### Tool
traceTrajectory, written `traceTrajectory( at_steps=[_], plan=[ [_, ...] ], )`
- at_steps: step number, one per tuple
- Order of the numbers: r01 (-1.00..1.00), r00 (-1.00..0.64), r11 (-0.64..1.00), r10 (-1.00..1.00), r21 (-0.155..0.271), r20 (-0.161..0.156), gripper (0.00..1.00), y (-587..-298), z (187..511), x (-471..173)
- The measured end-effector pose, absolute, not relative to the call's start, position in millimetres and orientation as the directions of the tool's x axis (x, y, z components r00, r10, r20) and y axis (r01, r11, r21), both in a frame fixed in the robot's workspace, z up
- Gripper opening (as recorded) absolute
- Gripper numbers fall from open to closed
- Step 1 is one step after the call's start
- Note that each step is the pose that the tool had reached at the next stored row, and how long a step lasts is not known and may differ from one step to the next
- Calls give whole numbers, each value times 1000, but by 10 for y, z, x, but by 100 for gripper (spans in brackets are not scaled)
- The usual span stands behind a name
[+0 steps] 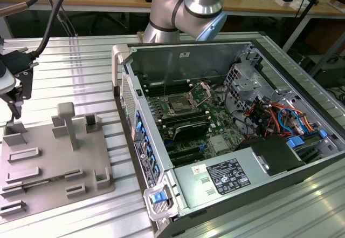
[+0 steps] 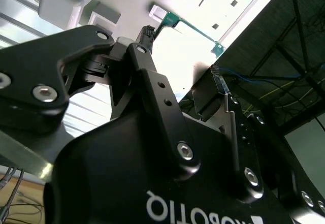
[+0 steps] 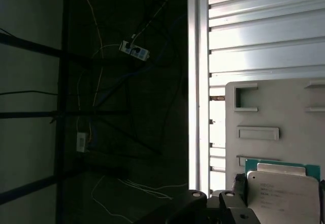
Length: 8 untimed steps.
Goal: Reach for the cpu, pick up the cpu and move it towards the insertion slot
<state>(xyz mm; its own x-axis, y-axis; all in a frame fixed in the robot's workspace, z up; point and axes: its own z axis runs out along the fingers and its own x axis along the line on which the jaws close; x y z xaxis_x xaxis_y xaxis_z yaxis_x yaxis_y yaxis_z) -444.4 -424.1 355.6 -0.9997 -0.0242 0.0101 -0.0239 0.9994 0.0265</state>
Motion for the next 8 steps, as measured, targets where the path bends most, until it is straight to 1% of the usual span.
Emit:
traceTrajectory(
  at_steps=[8],
  plan=[
    [-24,-1000,999,-24,26,10,55,-4241,3563,-4417]
  ],
)
